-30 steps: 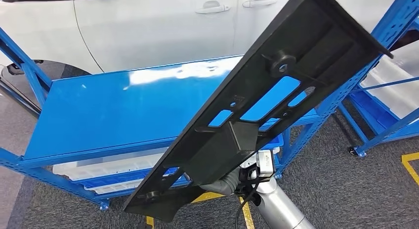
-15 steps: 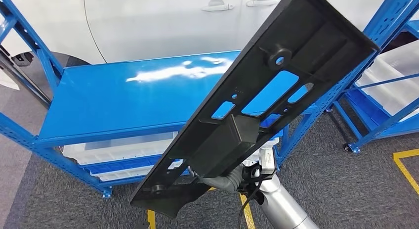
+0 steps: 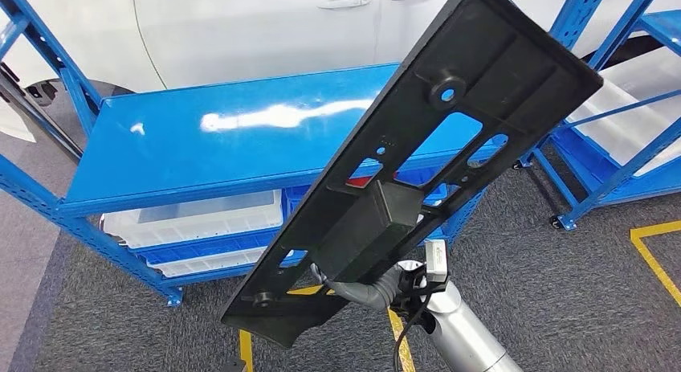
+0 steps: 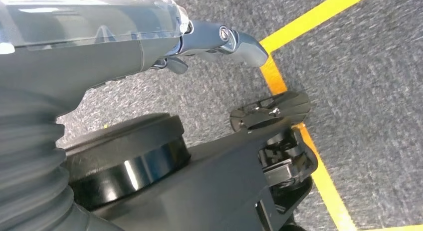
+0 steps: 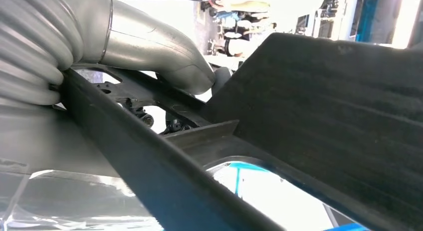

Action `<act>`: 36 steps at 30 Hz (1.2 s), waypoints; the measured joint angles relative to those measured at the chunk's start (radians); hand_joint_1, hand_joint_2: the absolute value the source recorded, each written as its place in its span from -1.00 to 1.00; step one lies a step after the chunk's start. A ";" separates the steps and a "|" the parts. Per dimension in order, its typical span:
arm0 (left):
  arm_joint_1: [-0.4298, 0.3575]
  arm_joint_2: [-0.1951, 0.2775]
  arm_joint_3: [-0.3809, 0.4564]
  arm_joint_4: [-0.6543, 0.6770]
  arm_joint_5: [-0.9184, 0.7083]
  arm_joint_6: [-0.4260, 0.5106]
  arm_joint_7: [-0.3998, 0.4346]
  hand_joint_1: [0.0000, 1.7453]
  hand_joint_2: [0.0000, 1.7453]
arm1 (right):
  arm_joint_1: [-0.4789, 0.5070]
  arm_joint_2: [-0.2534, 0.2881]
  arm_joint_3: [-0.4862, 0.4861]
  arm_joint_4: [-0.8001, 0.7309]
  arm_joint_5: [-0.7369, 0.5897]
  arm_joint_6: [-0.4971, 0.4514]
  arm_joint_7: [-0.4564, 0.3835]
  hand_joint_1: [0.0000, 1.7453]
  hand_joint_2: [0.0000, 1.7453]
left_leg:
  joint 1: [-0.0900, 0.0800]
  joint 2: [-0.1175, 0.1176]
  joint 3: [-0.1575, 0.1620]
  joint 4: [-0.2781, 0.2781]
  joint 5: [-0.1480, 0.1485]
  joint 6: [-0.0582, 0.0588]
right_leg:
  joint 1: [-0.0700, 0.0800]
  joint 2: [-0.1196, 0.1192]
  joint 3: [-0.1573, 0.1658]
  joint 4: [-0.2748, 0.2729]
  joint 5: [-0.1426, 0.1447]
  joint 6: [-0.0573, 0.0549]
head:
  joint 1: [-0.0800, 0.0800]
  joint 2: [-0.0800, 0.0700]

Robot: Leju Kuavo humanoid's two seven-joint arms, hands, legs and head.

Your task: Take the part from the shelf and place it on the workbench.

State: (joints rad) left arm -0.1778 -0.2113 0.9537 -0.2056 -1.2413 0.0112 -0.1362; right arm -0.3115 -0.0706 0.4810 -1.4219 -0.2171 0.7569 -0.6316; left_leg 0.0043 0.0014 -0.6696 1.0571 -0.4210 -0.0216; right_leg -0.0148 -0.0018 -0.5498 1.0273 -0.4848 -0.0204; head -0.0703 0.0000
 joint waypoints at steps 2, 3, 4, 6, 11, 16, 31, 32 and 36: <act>0.000 0.000 0.000 0.000 0.000 -0.001 0.000 -1.00 1.00 | 0.000 0.000 -0.002 0.000 0.000 -0.002 0.001 1.00 1.00 | 0.003 0.000 -0.028 0.087 -0.084 -0.008 | 0.001 -0.001 -0.022 0.000 0.018 -0.006 | 0.000 0.000; 0.000 0.000 0.000 0.000 0.000 -0.001 0.000 -1.00 1.00 | 0.000 0.000 -0.002 0.000 0.000 -0.002 0.001 1.00 1.00 | 0.004 0.000 -0.043 0.150 -0.124 -0.011 | 0.001 -0.001 -0.037 0.001 0.029 -0.006 | 0.000 0.000; 0.000 0.000 0.000 0.000 0.000 -0.001 0.000 -1.00 1.00 | 0.001 0.000 -0.003 0.001 0.000 -0.002 0.002 1.00 1.00 | 0.005 0.000 -0.056 0.216 -0.156 -0.014 | 0.002 -0.001 -0.055 0.002 0.042 -0.006 | 0.000 0.000; 0.000 0.000 0.000 0.000 0.000 -0.001 0.000 -1.00 1.00 | 0.002 -0.001 -0.003 0.002 0.000 -0.002 0.003 1.00 1.00 | 0.005 0.000 -0.038 0.264 -0.144 -0.014 | 0.004 -0.002 -0.087 0.003 0.066 -0.005 | 0.000 0.000; -0.006 0.001 0.000 0.000 0.000 -0.001 0.000 -1.00 1.00 | 0.002 -0.002 -0.005 0.003 0.000 -0.002 0.003 1.00 1.00 | -0.004 -0.001 0.193 -0.033 -0.103 0.014 | 0.006 -0.002 -0.127 0.000 0.118 0.013 | 0.000 0.000; -0.007 0.002 0.000 0.000 0.000 -0.001 0.000 -1.00 1.00 | 0.002 -0.005 -0.009 0.004 0.001 -0.002 0.003 1.00 1.00 | -0.003 0.005 0.174 -0.086 -0.058 0.043 | 0.002 0.000 -0.149 0.024 0.086 0.040 | 0.000 0.000; 0.001 0.002 0.001 0.000 0.023 -0.002 -0.005 -1.00 1.00 | -0.060 -0.016 -0.072 0.043 0.019 -0.020 0.032 1.00 1.00 | -0.002 0.000 -0.026 -0.004 0.030 -0.002 | 0.003 0.001 0.003 0.000 -0.006 -0.004 | 0.000 0.000; 0.003 0.003 0.001 0.001 0.022 -0.003 -0.004 -1.00 1.00 | -0.065 -0.018 -0.079 0.048 0.018 -0.021 0.032 1.00 1.00 | 0.000 -0.001 -0.040 0.039 -0.020 -0.007 | 0.002 0.000 -0.012 -0.002 0.009 -0.009 | 0.000 0.000; 0.004 0.003 0.001 0.001 0.017 -0.005 -0.003 -1.00 1.00 | -0.078 -0.027 -0.109 0.064 0.007 -0.024 0.037 1.00 1.00 | 0.002 -0.001 -0.059 0.250 -0.135 -0.016 | 0.007 -0.002 -0.081 -0.001 0.063 -0.012 | 0.000 0.000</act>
State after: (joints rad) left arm -0.1743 -0.2087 0.9545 -0.2049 -1.2241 0.0061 -0.1391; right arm -0.3892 -0.0977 0.3715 -1.3582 -0.2105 0.7329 -0.5951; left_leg 0.0062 0.0009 -0.7284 1.3076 -0.5562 -0.0371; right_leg -0.0082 -0.0037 -0.6306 1.0260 -0.4218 -0.0321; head -0.0706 0.0000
